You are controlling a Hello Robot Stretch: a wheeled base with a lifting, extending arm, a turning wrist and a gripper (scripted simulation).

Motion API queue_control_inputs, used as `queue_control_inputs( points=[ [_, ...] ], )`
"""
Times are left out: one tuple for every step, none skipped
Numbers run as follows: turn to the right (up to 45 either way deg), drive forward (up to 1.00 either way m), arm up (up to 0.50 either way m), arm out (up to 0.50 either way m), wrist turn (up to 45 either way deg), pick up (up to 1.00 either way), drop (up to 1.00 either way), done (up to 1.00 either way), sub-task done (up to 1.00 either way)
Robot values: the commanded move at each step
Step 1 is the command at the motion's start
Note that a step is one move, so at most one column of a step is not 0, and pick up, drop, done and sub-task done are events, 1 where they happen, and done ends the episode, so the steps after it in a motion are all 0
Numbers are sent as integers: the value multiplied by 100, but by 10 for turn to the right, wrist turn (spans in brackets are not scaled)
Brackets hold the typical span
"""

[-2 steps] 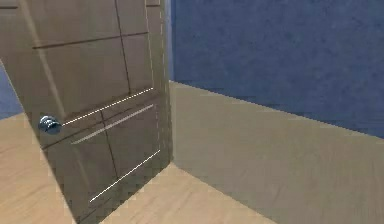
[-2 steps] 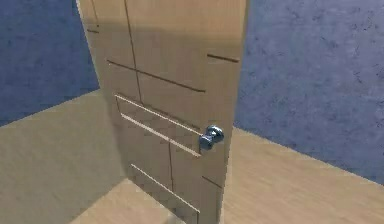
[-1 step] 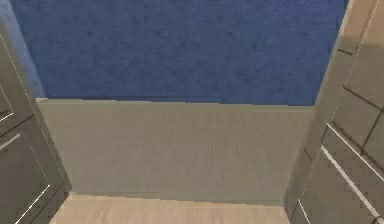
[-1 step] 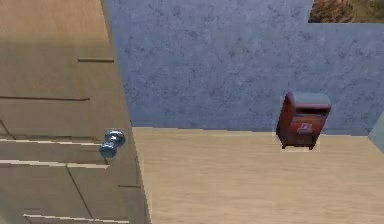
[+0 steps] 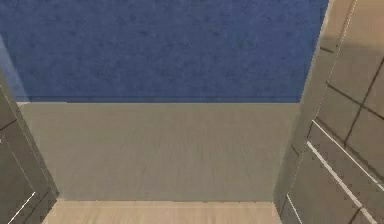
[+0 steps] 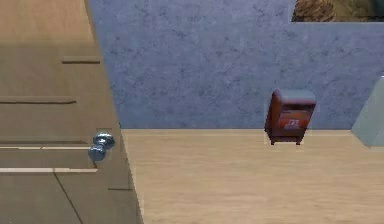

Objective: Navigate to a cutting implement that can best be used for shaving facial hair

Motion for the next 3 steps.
queue_control_inputs(
  points=[
    [0, 50, 0, 0, 0, 0, 0, 0, 0],
    [180, 0, 0, 0, 0, 0, 0, 0, 0],
    [0, 95, 0, 0, 0, 0, 0, 0, 0]
  ],
)
